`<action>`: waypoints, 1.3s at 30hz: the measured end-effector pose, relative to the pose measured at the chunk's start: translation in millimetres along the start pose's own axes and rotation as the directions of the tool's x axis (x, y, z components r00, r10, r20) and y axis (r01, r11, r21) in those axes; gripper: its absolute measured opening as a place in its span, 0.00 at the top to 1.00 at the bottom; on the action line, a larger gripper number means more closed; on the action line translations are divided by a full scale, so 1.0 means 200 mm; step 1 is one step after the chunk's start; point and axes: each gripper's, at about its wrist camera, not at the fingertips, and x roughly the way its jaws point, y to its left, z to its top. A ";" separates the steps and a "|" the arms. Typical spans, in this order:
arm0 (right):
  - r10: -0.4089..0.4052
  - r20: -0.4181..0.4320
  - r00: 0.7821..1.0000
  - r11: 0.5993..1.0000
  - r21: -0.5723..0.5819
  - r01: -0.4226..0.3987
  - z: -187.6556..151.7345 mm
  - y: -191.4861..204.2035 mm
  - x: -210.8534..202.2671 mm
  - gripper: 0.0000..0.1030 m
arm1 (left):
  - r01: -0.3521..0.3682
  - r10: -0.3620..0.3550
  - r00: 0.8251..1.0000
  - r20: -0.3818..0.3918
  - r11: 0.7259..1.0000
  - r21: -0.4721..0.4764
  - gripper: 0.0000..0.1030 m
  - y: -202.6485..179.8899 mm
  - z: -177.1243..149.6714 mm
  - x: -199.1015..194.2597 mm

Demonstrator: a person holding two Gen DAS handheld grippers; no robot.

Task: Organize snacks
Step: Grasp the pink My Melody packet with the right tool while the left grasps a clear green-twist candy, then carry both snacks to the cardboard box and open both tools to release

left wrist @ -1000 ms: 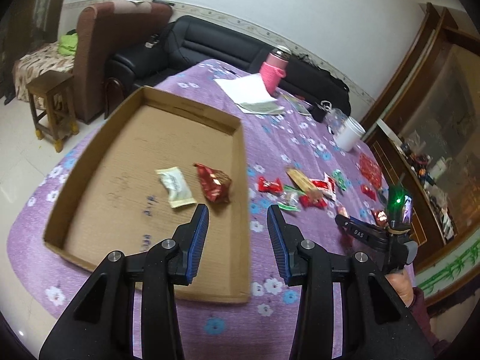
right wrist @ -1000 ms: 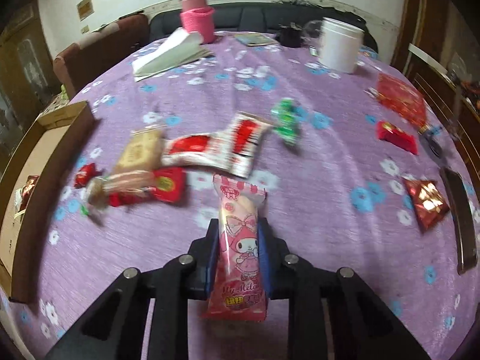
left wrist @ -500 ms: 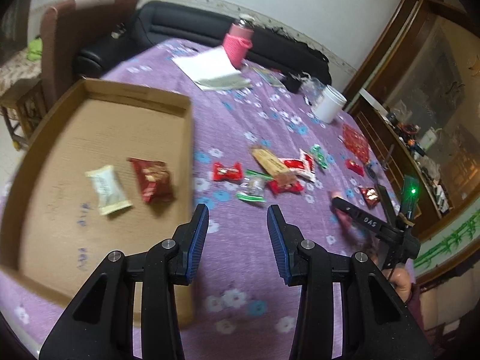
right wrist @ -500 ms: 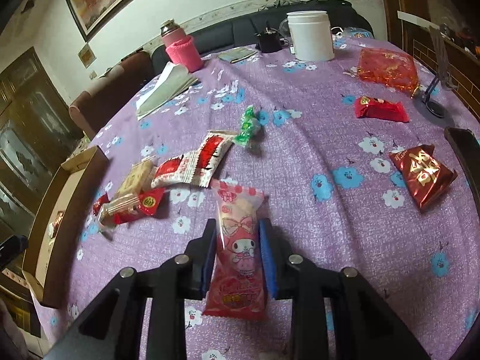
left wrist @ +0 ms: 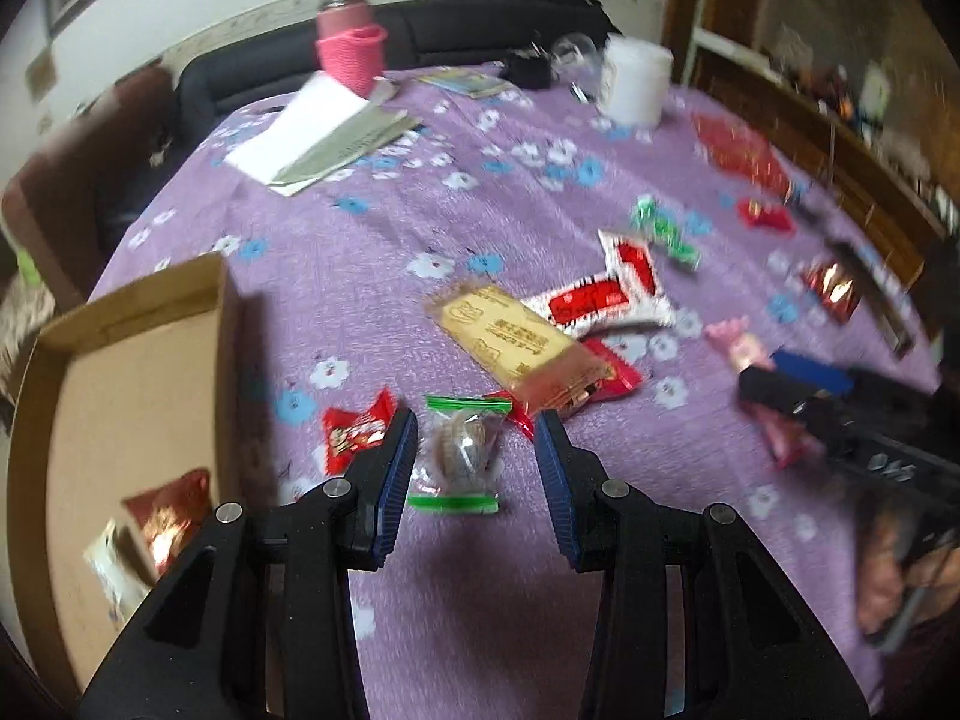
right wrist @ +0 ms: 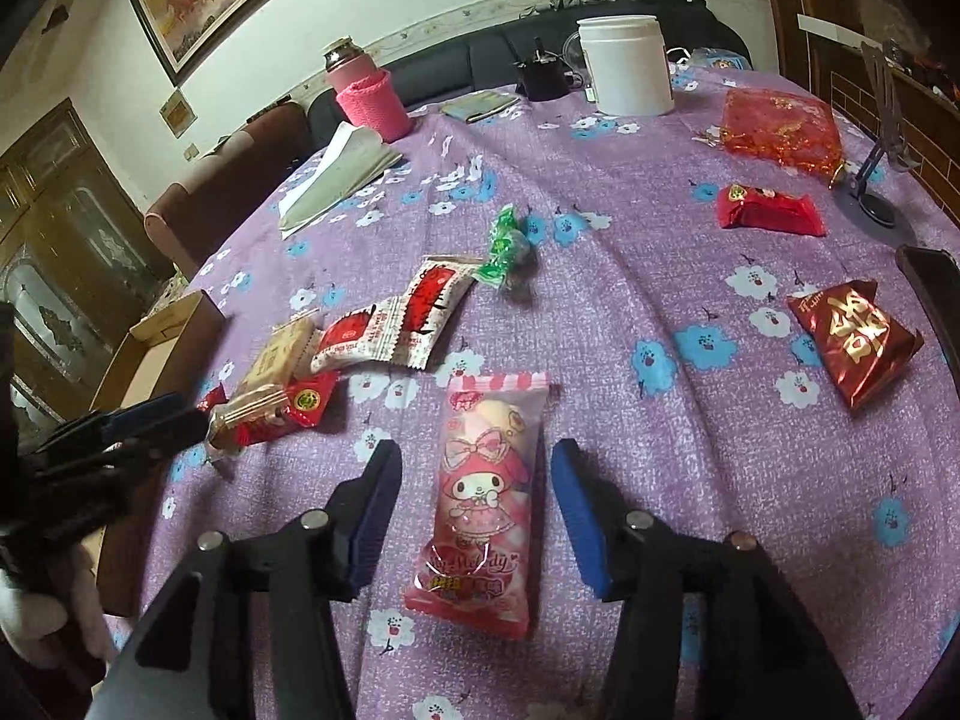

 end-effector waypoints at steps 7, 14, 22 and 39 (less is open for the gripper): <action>-0.052 0.003 0.999 0.996 -0.071 0.052 -0.01 0.07 0.02 0.46 | -0.048 0.049 0.998 -0.049 0.998 0.027 0.66 -0.02 -0.02 0.13; -0.079 0.005 0.997 0.989 -0.124 0.079 -0.03 0.10 0.03 0.73 | -0.024 0.024 0.999 -0.021 1.000 0.006 0.75 -0.03 -0.06 0.06; -0.042 0.049 0.998 0.997 -0.063 0.045 -0.02 0.05 -0.02 0.74 | 0.123 -0.114 0.991 0.065 0.983 -0.140 0.75 0.10 -0.14 -0.19; 0.181 0.007 0.983 0.979 -0.098 -0.180 0.00 0.48 -0.12 0.74 | 0.061 -0.001 0.991 0.136 0.895 -0.442 0.74 0.87 -0.41 -0.50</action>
